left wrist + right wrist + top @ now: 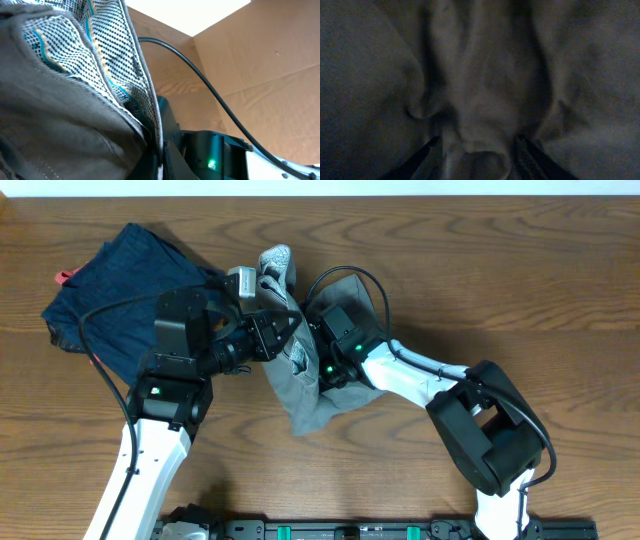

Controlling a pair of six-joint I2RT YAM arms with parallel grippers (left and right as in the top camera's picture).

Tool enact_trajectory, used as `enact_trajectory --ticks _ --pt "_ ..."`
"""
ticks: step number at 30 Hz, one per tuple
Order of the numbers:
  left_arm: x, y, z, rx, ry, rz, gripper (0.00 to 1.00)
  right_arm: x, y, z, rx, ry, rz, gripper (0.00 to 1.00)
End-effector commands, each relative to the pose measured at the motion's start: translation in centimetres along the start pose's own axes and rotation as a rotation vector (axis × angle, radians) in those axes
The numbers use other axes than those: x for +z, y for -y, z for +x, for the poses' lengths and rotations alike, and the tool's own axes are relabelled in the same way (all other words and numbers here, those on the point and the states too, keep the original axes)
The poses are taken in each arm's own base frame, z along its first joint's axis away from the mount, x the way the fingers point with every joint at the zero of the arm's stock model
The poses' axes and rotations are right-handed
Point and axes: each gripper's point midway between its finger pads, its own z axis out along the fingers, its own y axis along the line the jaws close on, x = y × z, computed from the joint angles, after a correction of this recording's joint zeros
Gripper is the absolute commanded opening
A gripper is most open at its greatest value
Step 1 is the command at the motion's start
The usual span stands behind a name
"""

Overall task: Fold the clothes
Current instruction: 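Lift both ends and bring the right gripper toward the left gripper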

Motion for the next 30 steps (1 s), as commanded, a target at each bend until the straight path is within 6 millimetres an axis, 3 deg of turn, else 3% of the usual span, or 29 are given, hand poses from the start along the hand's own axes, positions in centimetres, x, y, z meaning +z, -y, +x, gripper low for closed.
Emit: enact_trajectory --ticks 1,6,9,13,16,20,26,30 --pt "0.5 0.1 -0.8 0.002 0.012 -0.007 0.06 -1.9 4.2 -0.4 0.070 0.019 0.143 0.49" --pt "2.9 -1.4 0.4 -0.029 -0.055 -0.020 0.06 -9.9 8.7 -3.6 0.119 0.145 0.287 0.56" --pt "4.7 -1.4 0.8 -0.010 -0.074 0.003 0.06 -13.7 13.0 -2.6 0.198 0.148 0.418 0.63" --pt "6.3 -0.2 0.5 0.047 -0.058 0.060 0.06 -16.5 18.5 0.4 0.324 0.085 0.543 0.61" --pt "7.2 0.7 -0.1 0.070 -0.026 0.093 0.06 -17.0 20.9 1.9 0.359 0.057 0.547 0.59" --pt "8.4 0.7 -0.3 0.080 0.013 0.070 0.06 -16.6 21.9 3.4 0.391 0.029 0.550 0.58" --pt "11.6 0.9 0.9 0.115 0.035 0.048 0.06 -14.0 20.4 4.7 0.356 -0.002 0.497 0.55" --pt "13.8 0.8 1.5 0.127 0.058 0.056 0.06 -12.1 19.2 6.5 0.373 -0.048 0.490 0.44"
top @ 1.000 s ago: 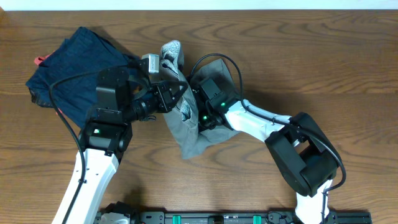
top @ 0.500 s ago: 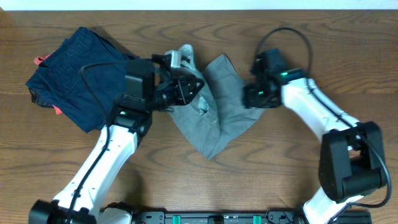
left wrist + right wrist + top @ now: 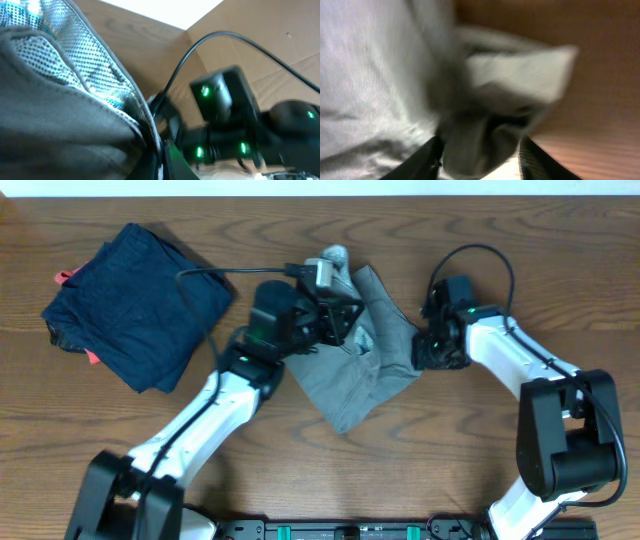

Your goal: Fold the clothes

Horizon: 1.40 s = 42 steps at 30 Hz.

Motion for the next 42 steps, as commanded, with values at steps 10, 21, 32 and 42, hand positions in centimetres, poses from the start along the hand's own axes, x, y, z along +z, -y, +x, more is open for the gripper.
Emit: enact_trajectory --ticks 10,21,32,42 --pt "4.4 -0.9 -0.2 -0.047 0.090 0.023 0.43 2.0 -3.6 4.8 -0.040 -0.117 0.003 0.43" --pt "1.5 -6.5 -5.7 -0.010 0.234 -0.130 0.80 -5.8 1.3 -0.3 0.093 0.023 0.104 0.49" --pt "-2.4 -19.1 -4.0 0.018 0.152 -0.548 0.82 -13.0 -10.4 -1.8 -0.269 0.184 -0.440 0.46" --pt "-2.7 -24.9 2.8 -0.120 -0.057 -0.659 0.82 -5.6 -10.3 0.9 -0.273 -0.019 -0.247 0.39"
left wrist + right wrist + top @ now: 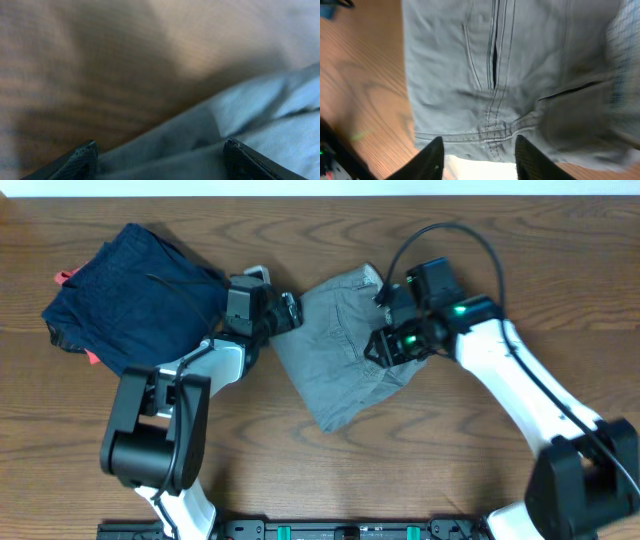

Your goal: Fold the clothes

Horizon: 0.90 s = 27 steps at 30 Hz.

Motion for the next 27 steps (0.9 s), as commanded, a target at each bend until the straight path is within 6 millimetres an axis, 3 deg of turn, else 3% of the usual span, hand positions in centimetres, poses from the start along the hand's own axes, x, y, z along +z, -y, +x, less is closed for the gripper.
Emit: enact_trajectory --ticks 1,5,8,13,16,19,21,22,23,27 --pt "0.3 -0.6 1.4 0.012 -0.063 -0.017 0.82 2.4 2.9 2.0 0.069 -0.106 0.120 0.37" --pt "-0.4 -2.6 5.6 -0.026 -0.236 -0.099 0.81 3.3 8.2 4.1 0.219 -0.183 0.361 0.38" --pt "-1.9 -3.1 9.7 -0.076 -0.420 -0.111 0.73 3.0 11.5 4.3 0.277 -0.171 0.507 0.38" --pt "-6.0 -0.8 16.0 -0.206 -0.747 -0.026 0.61 1.5 15.8 1.2 0.292 -0.016 0.641 0.48" --pt "-7.9 0.0 17.5 -0.213 -0.827 -0.043 0.61 1.3 16.6 -1.2 0.255 0.072 0.611 0.51" --pt "-8.7 1.3 16.2 -0.163 -0.775 -0.017 0.61 1.7 16.0 -2.3 0.198 0.096 0.545 0.53" --pt "-8.8 1.8 13.8 -0.111 -0.665 -0.015 0.65 1.9 15.8 -2.2 0.194 0.091 0.532 0.55" --pt "-8.8 1.7 12.5 -0.081 -0.600 -0.030 0.76 1.9 15.8 -2.1 0.194 0.086 0.533 0.56" --pt "-8.8 1.5 10.8 -0.050 -0.522 -0.054 1.00 1.9 15.7 -2.0 0.194 0.082 0.533 0.56" --pt "-8.5 2.3 5.0 0.026 -0.258 -0.064 0.98 1.9 15.7 -1.6 0.197 0.066 0.533 0.57"
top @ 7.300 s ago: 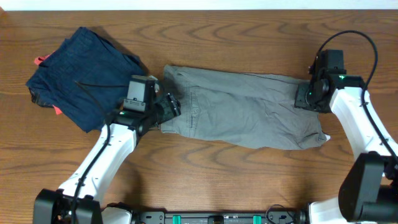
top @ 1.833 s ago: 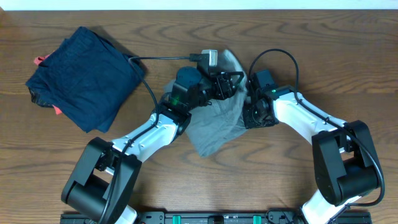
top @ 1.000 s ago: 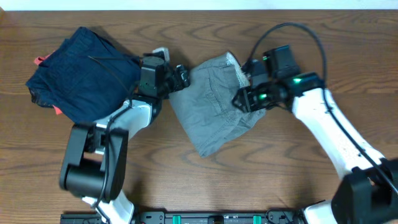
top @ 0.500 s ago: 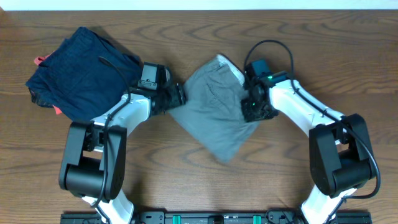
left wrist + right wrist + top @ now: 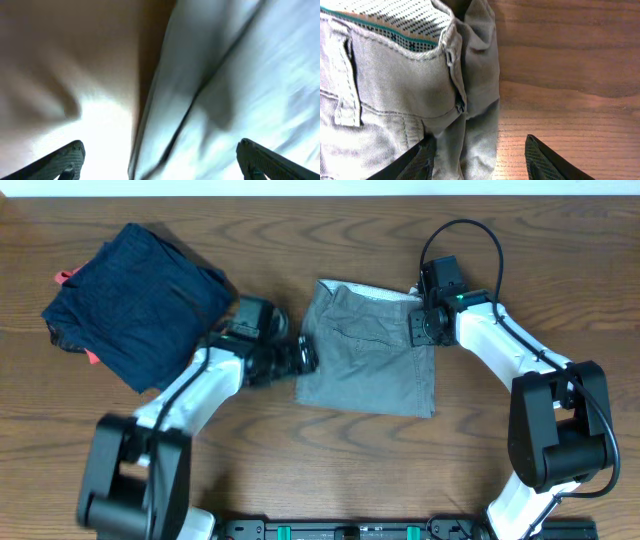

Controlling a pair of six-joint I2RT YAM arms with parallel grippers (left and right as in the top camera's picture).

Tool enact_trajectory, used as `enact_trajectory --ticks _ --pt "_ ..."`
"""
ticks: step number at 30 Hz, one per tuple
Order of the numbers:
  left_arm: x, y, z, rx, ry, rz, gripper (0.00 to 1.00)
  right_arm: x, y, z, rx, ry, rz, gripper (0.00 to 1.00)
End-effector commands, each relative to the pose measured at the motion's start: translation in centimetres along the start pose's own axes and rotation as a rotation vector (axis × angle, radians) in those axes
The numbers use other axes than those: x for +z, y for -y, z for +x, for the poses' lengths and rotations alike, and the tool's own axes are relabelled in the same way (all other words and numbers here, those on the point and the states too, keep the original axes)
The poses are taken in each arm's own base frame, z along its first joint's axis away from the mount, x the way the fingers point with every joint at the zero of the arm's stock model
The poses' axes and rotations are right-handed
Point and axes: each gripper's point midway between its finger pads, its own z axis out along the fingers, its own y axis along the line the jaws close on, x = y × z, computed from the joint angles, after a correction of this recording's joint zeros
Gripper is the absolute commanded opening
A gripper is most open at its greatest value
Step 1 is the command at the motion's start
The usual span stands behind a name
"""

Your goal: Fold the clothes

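Observation:
Grey shorts (image 5: 365,360) lie flat on the wooden table as a rough rectangle, with the waistband and its dotted lining (image 5: 385,22) at the far edge. My left gripper (image 5: 306,358) is at the shorts' left edge, open wide. In the blurred left wrist view the pale cloth edge (image 5: 225,75) runs between its spread fingertips (image 5: 67,157). My right gripper (image 5: 420,328) is at the upper right corner of the shorts. It is open, and a fold of the grey cloth (image 5: 475,115) lies between its fingers (image 5: 547,160).
A folded navy garment (image 5: 130,300) lies at the far left with something red (image 5: 63,277) showing under it. Bare wood (image 5: 520,260) stretches right of the shorts. A black rail (image 5: 400,530) runs along the near edge.
The shorts lay askew and now lie squarer. My left gripper went from their upper left corner to the left edge. My right gripper went from over the right half to the upper right corner.
First both grippers were shut on the bunched grey shorts next to the navy pile. Then they held the shorts further right, spread between them. Then the shorts lay askew on the table with both grippers open. Now they lie flat and squared.

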Motion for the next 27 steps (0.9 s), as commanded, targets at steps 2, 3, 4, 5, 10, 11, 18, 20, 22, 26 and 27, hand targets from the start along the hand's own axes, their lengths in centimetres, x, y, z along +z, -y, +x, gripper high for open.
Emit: enact_trajectory --ticks 2,3,4,5,10,11,18,20,22,26,27 --pt "-1.9 0.8 -5.1 0.056 0.237 -0.020 0.98 0.2 -0.2 0.6 -0.028 -0.023 -0.005 0.57" --pt "-1.8 1.1 -5.8 0.071 0.263 -0.007 0.98 0.2 -0.2 0.7 -0.028 -0.027 -0.005 0.58" --pt "-1.7 1.3 -6.2 0.085 0.279 0.000 0.98 0.2 -0.2 0.7 -0.029 -0.030 -0.004 0.58" --pt "-1.3 1.3 -6.6 0.088 0.290 0.006 0.98 0.2 -0.2 0.8 -0.028 -0.032 -0.005 0.58" --pt "2.1 1.4 -7.1 0.099 0.267 0.063 0.98 0.2 -0.2 0.9 -0.028 -0.034 -0.004 0.58" --pt "2.9 1.7 -6.8 0.102 0.245 0.091 0.98 0.2 -0.2 0.9 -0.028 -0.035 -0.004 0.58" --pt "7.3 2.5 -4.2 0.102 0.099 0.251 0.98 0.2 -0.2 0.9 -0.029 -0.038 -0.006 0.59" --pt "7.9 2.9 -3.3 0.104 0.055 0.291 0.86 0.2 -0.2 0.9 -0.029 -0.038 -0.006 0.59" --pt "8.5 3.2 -2.4 0.110 0.026 0.299 0.76 0.2 -0.2 0.9 -0.028 -0.037 -0.007 0.59" --pt "9.2 4.1 -1.6 0.141 0.013 0.306 0.42 0.2 -0.2 1.0 -0.029 -0.041 -0.006 0.59" --pt "9.2 4.4 -1.7 0.150 0.022 0.313 0.29 0.2 -0.2 1.0 -0.029 -0.042 -0.006 0.59"
